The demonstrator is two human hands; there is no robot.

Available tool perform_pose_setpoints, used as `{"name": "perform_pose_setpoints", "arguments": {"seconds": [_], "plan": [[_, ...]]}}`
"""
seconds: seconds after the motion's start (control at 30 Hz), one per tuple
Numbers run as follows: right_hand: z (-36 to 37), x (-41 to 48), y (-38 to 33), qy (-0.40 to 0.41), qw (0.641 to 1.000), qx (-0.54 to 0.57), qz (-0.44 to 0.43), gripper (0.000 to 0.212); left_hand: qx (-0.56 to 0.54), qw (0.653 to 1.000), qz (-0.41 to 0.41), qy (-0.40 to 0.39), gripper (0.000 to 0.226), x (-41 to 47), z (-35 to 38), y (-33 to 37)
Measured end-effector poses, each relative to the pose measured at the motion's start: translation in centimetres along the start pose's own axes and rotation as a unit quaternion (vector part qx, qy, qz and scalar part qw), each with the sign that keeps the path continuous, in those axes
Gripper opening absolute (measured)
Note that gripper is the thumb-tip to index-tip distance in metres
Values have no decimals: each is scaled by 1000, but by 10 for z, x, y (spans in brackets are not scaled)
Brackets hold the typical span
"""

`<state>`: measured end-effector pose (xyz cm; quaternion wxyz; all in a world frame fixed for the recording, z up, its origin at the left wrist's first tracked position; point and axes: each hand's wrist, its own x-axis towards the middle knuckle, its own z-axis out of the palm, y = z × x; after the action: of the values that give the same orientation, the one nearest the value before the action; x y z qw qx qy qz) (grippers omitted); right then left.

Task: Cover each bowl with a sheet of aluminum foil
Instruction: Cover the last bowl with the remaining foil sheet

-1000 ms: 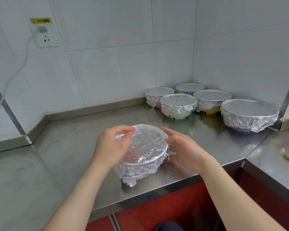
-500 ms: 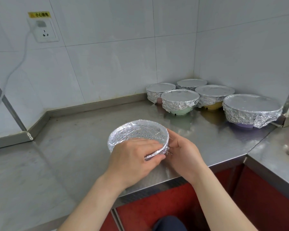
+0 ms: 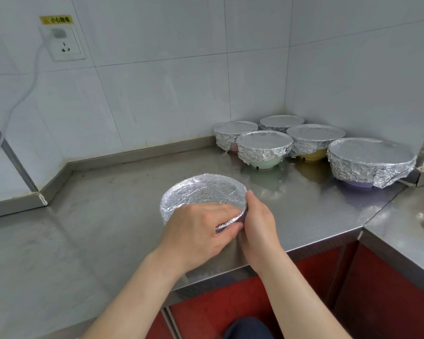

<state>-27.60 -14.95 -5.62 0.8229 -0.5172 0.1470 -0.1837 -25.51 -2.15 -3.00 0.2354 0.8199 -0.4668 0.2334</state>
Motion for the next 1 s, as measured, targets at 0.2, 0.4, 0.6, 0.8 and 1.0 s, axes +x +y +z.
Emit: {"name": "perform_pose_setpoints", "arguments": {"seconds": [0.2, 0.4, 0.6, 0.8, 1.0], "plan": [[-7, 7, -14, -24, 997, -57, 42, 36, -55, 998, -7, 34, 27, 5, -5, 0], [-15, 6, -17, -15, 992, -128, 12, 44, -169, 942, -271, 106, 16, 25, -30, -59], [1, 0, -14, -17, 979, -189, -75, 40, -339, 868, -361, 35, 19, 22, -18, -65], [-25, 49, -44, 44, 970, -233, -49, 52, 44, 944, -328, 17, 31, -3, -31, -51], [-55, 29, -24, 40, 999, -25, 21, 44, -150, 918, -334, 149, 21, 12, -21, -47]]}}
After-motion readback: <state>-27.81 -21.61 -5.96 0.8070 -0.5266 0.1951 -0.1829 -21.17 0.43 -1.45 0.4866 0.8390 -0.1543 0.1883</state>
